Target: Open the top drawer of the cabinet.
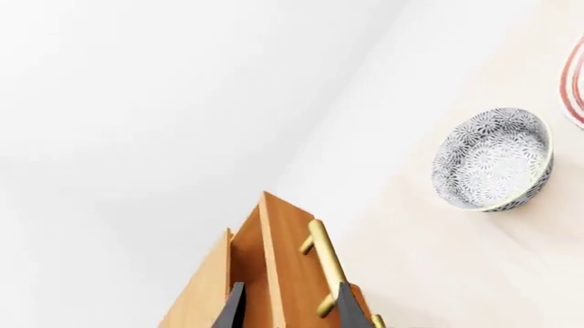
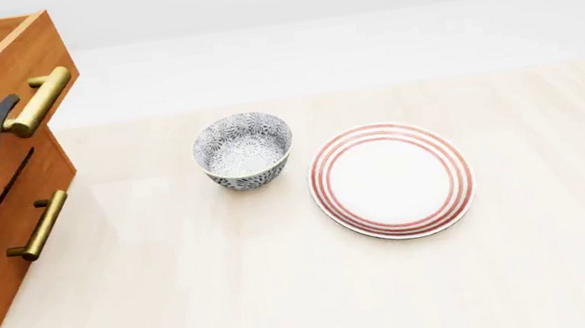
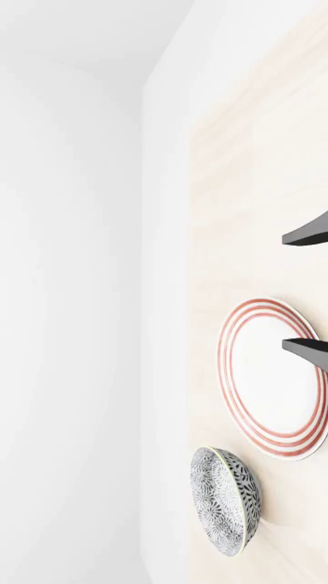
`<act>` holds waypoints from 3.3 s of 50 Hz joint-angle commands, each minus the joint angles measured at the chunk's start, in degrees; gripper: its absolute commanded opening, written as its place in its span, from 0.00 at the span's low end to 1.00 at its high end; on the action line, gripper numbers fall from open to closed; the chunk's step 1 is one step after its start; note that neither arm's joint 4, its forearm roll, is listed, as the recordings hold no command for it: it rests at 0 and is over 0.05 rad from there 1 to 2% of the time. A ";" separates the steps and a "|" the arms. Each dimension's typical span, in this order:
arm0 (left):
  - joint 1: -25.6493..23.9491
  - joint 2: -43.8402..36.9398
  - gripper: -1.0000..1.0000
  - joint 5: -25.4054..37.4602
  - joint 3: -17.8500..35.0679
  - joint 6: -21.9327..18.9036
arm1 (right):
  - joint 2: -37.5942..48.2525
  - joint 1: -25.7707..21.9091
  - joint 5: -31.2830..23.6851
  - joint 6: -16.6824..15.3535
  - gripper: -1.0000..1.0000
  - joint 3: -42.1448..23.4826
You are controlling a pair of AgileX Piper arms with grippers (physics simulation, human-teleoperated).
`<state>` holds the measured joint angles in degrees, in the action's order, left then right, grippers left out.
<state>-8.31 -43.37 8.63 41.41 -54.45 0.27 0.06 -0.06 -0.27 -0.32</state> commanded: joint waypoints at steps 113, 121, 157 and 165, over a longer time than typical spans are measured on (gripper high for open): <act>7.87 -22.23 1.00 37.96 33.72 54.21 | 0.02 0.02 0.07 0.08 1.00 0.05; 8.05 -21.72 1.00 37.68 32.80 54.38 | 0.03 0.00 0.07 0.07 1.00 0.05; 10.14 -20.90 1.00 35.37 28.53 54.14 | 0.04 0.01 0.06 0.07 1.00 0.05; 10.61 -20.95 1.00 34.77 27.45 54.19 | 0.03 0.00 0.07 0.06 1.00 0.05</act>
<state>1.69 -64.40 44.05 70.01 -0.27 0.26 0.06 -0.08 -0.27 -0.33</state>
